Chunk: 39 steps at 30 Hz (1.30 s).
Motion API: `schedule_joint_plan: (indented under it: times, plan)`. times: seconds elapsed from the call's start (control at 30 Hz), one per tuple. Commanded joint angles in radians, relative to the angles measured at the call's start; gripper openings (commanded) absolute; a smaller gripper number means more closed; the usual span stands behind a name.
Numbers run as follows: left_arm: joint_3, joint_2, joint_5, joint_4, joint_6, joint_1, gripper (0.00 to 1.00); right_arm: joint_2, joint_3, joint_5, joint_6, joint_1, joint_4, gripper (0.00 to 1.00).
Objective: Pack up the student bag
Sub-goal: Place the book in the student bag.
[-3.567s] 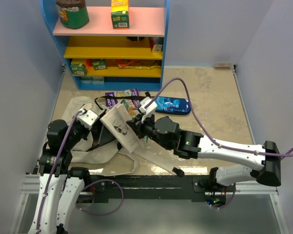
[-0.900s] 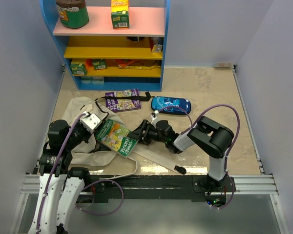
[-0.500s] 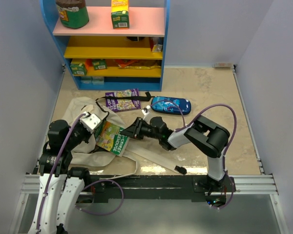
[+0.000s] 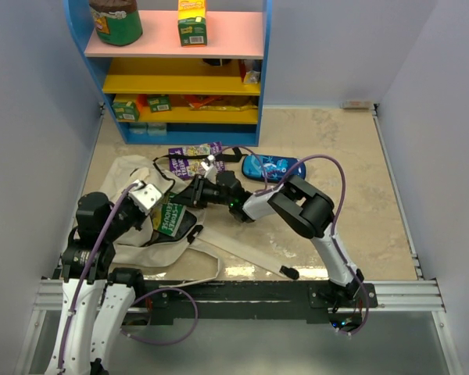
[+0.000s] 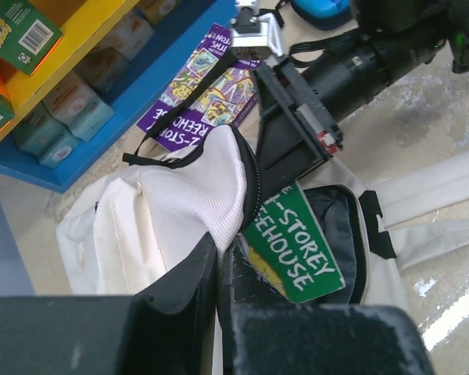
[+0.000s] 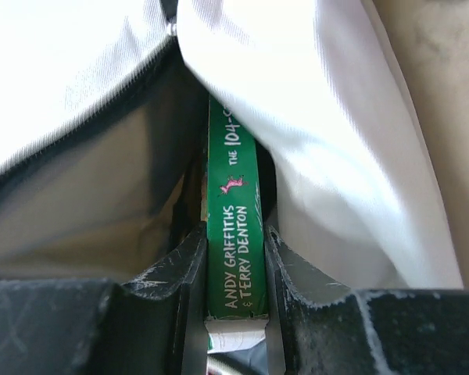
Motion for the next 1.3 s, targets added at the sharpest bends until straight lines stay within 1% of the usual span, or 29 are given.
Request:
schedule_joint_plan:
  times: [0.0,0.07,0.1,0.13,0.17,0.2,0.23,0.27,0.3,0.37,0.4,0.43,0.47,0.5,0.53,0.57,0.6,0.67,0.8,0.87,1.03,1.27]
  plan:
    - [0.049,-0.096,0.090,0.080,0.036,0.003,0.00,-0.047,0.173,0.072,-0.077,0.026,-0.166,0.00]
    - [0.049,-0.096,0.120,0.079,0.030,0.003,0.00,-0.048,0.212,0.121,-0.120,0.053,-0.285,0.00]
    - [0.053,-0.095,0.131,0.077,0.026,0.003,0.00,-0.045,0.266,0.156,-0.143,0.064,-0.322,0.00]
    - [0.055,-0.084,0.146,0.074,0.013,0.003,0.00,-0.038,0.297,0.169,-0.174,0.078,-0.365,0.02]
    - [0.061,-0.078,0.152,0.068,0.009,0.003,0.00,-0.019,0.330,0.177,-0.188,0.099,-0.445,0.10]
    - [0.065,-0.072,0.157,0.066,0.004,0.003,0.00,-0.011,0.388,0.189,-0.206,0.106,-0.496,0.21]
    - [0.067,-0.063,0.153,0.066,-0.007,0.003,0.00,-0.007,0.411,0.213,-0.249,0.113,-0.592,0.26]
    - [0.070,-0.060,0.148,0.069,-0.010,0.003,0.00,-0.007,0.422,0.221,-0.264,0.115,-0.626,0.33]
    - [0.069,-0.060,0.140,0.074,-0.013,0.003,0.00,-0.008,0.422,0.215,-0.277,0.115,-0.649,0.49]
    - [0.056,-0.069,0.122,0.088,-0.016,0.001,0.00,-0.025,0.417,0.197,-0.343,0.104,-0.732,0.61]
    - [0.052,-0.073,0.113,0.092,-0.016,0.003,0.00,-0.065,0.385,0.213,-0.370,0.101,-0.761,0.78]
    - [0.046,-0.081,0.103,0.099,-0.017,0.003,0.00,-0.089,0.358,0.230,-0.418,0.098,-0.780,0.87]
    - [0.039,-0.083,0.099,0.105,-0.019,0.003,0.00,-0.117,0.323,0.249,-0.432,0.087,-0.775,0.98]
    - [0.038,-0.084,0.096,0.105,-0.019,0.003,0.00,-0.178,0.254,0.253,-0.444,0.078,-0.768,0.99]
    - [0.038,-0.083,0.093,0.105,-0.019,0.003,0.00,-0.206,0.226,0.266,-0.477,0.071,-0.775,0.99]
    - [0.036,-0.081,0.093,0.105,-0.024,0.003,0.00,-0.237,0.204,0.325,-0.498,0.058,-0.791,0.99]
    - [0.036,-0.081,0.090,0.103,-0.025,0.003,0.00,-0.261,0.174,0.342,-0.516,0.049,-0.804,0.99]
    - [0.035,-0.081,0.091,0.099,-0.025,0.003,0.00,-0.321,0.152,0.364,-0.557,0.011,-0.827,0.99]
    - [0.032,-0.078,0.091,0.097,-0.022,0.001,0.00,-0.355,0.155,0.405,-0.613,-0.064,-0.872,0.98]
    - [0.029,-0.078,0.091,0.096,-0.020,0.003,0.00,-0.331,0.172,0.424,-0.636,-0.106,-0.904,0.97]
    - [0.019,-0.075,0.085,0.105,-0.019,0.001,0.00,-0.228,0.270,0.506,-0.682,-0.169,-0.979,0.85]
    - [-0.002,-0.076,0.074,0.119,-0.016,0.003,0.00,-0.119,0.391,0.545,-0.725,-0.183,-0.995,0.81]
